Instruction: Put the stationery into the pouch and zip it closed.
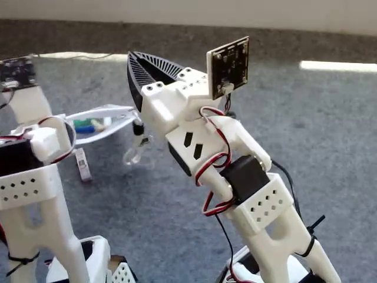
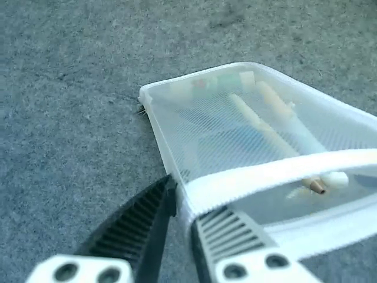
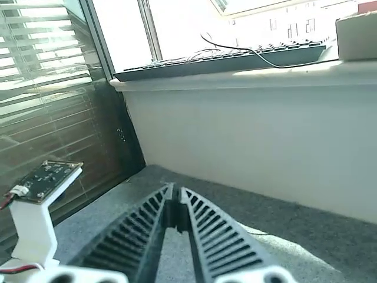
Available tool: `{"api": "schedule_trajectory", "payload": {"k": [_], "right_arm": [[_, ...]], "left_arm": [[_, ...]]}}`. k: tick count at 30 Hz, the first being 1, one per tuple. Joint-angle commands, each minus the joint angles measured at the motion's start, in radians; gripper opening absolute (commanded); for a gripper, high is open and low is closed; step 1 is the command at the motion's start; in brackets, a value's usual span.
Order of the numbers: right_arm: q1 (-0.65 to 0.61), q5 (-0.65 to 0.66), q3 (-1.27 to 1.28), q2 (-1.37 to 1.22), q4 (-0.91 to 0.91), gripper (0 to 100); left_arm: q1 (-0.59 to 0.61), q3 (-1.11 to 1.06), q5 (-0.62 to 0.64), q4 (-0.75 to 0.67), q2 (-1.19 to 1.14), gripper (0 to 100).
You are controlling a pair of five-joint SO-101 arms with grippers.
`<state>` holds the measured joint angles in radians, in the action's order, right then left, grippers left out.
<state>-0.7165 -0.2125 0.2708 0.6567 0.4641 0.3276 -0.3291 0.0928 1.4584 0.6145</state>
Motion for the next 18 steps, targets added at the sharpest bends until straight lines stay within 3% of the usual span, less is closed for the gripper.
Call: {"api": "schedule_trajectory", "payload": {"k": [1,5,11,18], "right_arm": [[0.018,-0.006,-0.058,0.036,0.004,0.5],[0.018,-0.006,-0.058,0.036,0.004,0.5],[0.018,-0.006,-0.058,0.036,0.004,0.5],[0.016,-0.006,-0.056,0.036,0.013,0.5]], "left_arm": [[0.025,0.091,0.002,-0.002,0.001,1],[0.191,0.114,0.068,-0.003,-0.013,1],[0.197,0.084,0.101,-0.011,-0.093,1],[0.295,0.140,0.104,-0.002,-0.099,1]]}}
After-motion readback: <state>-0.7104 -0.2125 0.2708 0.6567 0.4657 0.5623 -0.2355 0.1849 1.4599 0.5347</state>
